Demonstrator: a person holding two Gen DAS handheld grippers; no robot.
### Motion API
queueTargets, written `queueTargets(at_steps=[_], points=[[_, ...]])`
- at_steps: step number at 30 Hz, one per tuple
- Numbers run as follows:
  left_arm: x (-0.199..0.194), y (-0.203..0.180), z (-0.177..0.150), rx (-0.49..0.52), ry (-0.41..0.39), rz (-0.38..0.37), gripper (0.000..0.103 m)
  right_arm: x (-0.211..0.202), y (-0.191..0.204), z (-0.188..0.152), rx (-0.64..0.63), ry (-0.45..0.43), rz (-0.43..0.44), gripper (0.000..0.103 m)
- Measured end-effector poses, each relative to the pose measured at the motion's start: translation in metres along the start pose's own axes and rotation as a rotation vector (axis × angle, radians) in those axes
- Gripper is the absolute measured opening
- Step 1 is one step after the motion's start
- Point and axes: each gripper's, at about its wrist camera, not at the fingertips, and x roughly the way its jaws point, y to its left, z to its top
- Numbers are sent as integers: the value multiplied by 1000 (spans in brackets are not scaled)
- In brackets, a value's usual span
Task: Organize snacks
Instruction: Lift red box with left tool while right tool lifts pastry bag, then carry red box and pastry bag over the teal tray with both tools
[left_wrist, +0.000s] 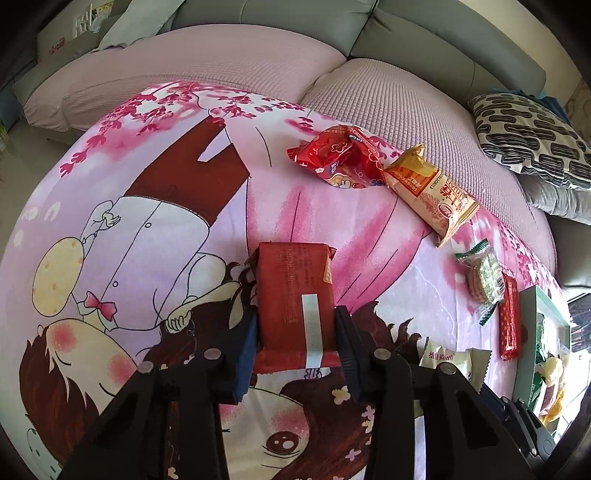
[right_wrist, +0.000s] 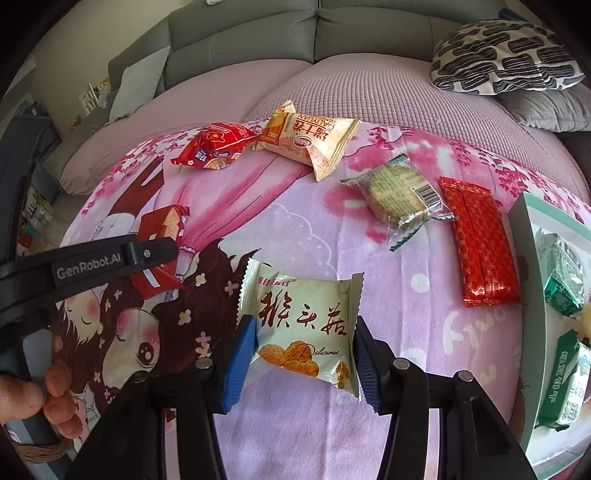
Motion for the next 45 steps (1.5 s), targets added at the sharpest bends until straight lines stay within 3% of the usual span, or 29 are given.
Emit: queueTargets(at_steps=[12, 22, 37, 45], points=[[-30, -27, -8, 31, -41, -24, 42, -27, -37, -19, 123, -33, -2, 54], [-57, -65, -25, 98, -85, -36, 42, -78, -72, -27, 227, -123, -5, 54], [-89, -152, -68, 297, -122, -104, 42, -127, -146, -66, 383, -179, -166, 54], [-83, -191, -86, 370, -94, -123, 42, -138, -202, -83, 520, -167, -257, 54]])
